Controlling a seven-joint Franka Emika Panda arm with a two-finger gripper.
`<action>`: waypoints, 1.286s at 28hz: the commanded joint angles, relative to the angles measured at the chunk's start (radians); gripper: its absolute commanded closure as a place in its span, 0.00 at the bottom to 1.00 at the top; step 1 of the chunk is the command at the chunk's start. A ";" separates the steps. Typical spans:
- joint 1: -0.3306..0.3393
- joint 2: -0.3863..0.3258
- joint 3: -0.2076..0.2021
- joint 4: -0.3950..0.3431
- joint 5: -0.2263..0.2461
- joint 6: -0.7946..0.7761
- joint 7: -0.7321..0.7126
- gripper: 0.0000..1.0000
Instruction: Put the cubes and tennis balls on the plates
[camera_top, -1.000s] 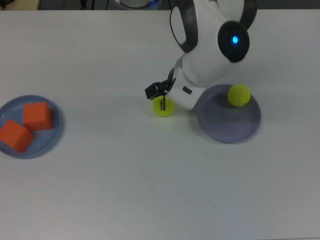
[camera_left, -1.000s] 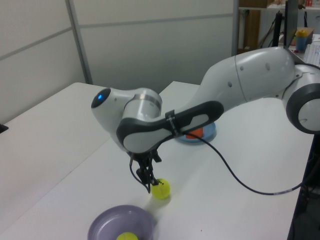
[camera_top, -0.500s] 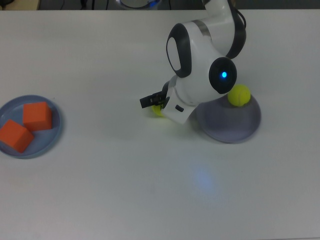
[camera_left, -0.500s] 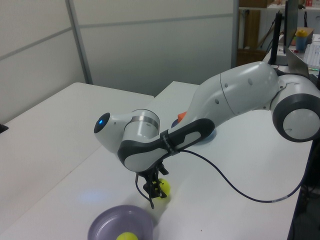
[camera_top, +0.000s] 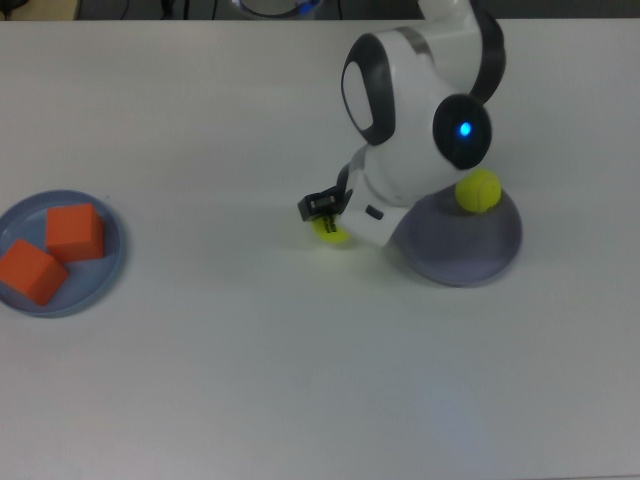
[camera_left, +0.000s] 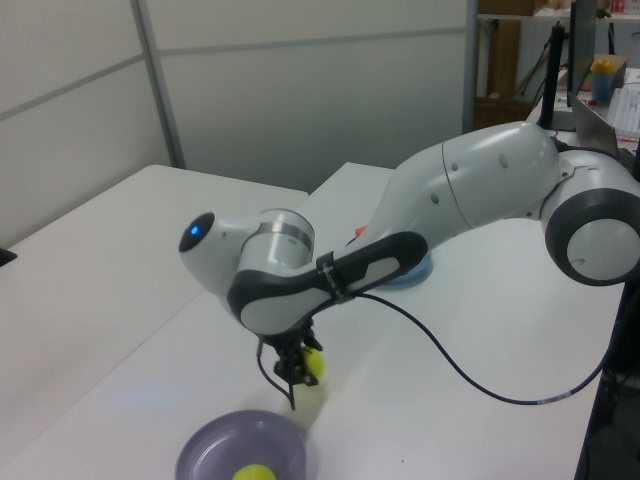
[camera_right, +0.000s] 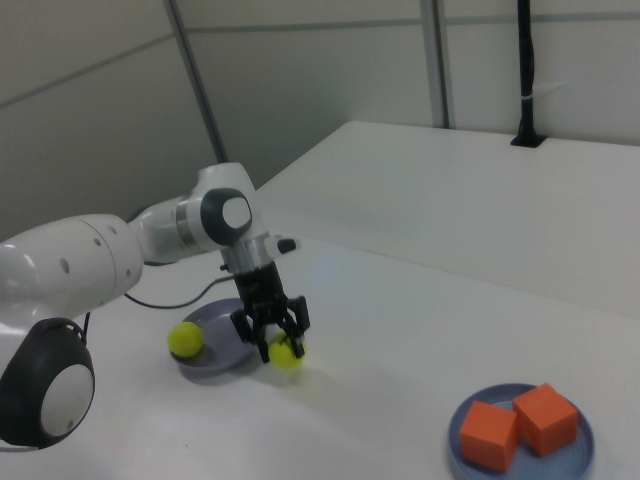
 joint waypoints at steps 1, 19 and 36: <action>0.015 -0.047 0.072 0.019 0.017 0.044 0.005 0.96; 0.069 -0.062 0.126 0.014 0.008 0.018 0.136 0.00; -0.190 -0.361 0.114 0.014 0.112 -0.202 -0.071 0.00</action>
